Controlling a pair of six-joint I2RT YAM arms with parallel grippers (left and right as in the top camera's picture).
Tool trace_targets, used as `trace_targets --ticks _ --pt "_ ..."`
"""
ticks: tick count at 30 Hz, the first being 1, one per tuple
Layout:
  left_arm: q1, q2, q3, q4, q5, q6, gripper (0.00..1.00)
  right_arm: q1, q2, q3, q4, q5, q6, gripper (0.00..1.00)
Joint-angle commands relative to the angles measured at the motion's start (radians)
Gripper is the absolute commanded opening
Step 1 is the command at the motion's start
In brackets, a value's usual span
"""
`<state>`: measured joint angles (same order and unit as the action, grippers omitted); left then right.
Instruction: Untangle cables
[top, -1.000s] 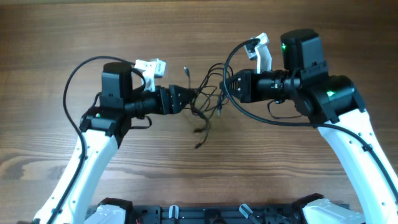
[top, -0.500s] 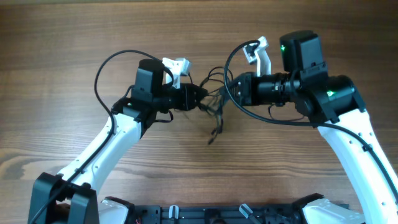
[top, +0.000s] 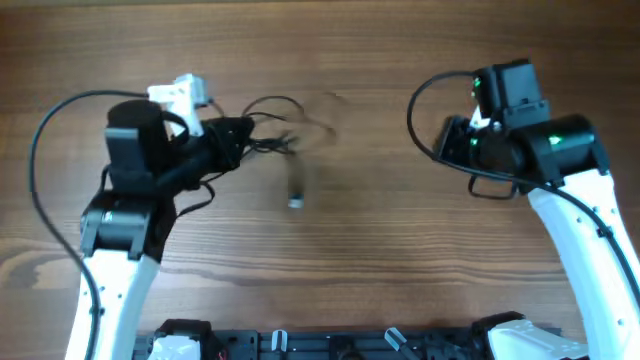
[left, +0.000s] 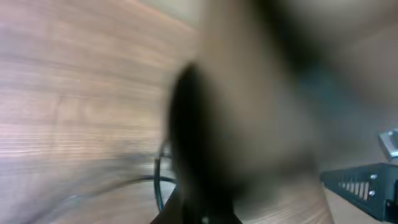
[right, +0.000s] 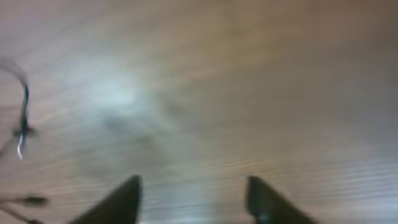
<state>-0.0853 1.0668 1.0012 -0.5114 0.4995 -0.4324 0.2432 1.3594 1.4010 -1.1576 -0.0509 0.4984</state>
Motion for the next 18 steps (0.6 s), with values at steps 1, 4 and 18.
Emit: trace_targets --ticks 1,4,18 --pt "-0.003 -0.021 0.020 -0.055 -0.004 -0.083 0.04 0.012 0.004 0.022 0.069 -0.367 -0.230 0.67" --pt "-0.004 0.012 0.020 -0.092 0.050 -0.101 0.04 0.033 0.006 0.027 0.154 -0.600 -0.182 0.67" --pt "-0.004 0.082 0.020 -0.073 0.117 -0.134 0.04 0.274 0.266 -0.005 0.484 -0.703 0.381 0.59"
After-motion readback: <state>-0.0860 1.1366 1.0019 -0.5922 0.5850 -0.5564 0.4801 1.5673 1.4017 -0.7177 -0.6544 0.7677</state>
